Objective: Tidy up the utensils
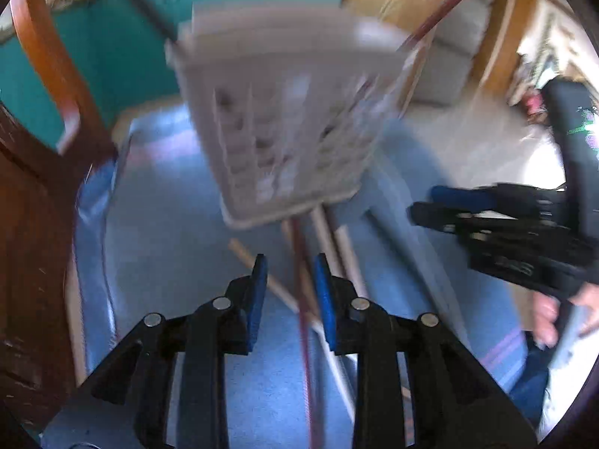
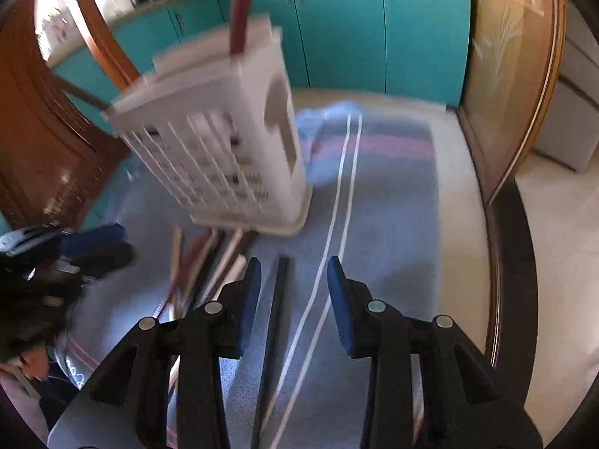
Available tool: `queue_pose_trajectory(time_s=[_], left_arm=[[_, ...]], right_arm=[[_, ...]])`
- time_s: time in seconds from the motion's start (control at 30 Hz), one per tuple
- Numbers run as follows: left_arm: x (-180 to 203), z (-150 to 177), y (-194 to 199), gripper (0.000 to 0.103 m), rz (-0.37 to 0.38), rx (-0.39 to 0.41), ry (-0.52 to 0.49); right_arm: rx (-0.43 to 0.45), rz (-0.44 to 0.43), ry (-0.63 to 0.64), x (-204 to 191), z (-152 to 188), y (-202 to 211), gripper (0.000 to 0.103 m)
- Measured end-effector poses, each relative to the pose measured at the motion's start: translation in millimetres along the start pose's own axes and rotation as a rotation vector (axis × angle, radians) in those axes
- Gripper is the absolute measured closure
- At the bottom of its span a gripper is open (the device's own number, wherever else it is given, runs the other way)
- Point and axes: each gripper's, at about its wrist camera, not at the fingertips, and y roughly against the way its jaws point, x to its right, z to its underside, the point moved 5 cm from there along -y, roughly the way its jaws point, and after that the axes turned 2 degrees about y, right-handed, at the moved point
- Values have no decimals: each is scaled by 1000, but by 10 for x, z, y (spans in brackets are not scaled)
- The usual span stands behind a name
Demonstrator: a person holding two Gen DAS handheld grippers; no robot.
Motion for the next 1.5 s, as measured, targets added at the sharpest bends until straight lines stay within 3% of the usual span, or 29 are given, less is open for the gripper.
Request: queue_pose_trajectory(time_s=[0.17,0.5,0.73,0.97,1.0,1.07,1.13,1.5], left_arm=[[42,98,-184,67,-3,-52,2],[81,145,-370,67,-4,-80,19],[8,125,-379,89,-14,-79,33],[-35,125,-386,95,-19,-80,52],[-36,123,-377,95,-19,-78,52],[-62,125,-346,95,-18,-73,54],[-103,98,-302,95,-17,-67,57],[-365,223,-22,96,-35,-37,99]], right_arm=[[-47,30,9,-54,39,-130,67],[-68,53,4,-17,60,-146,67],[-88,91,47,-95,118,-227,67],[-113,140,99,-180,209,-327,67],[-108,145,108,-202,211,-331,67],[-107,133,119,-257,241,-333,86],[-107,120,130,-316,251,-323,94],[-82,124,54,-228,153,-187,96]])
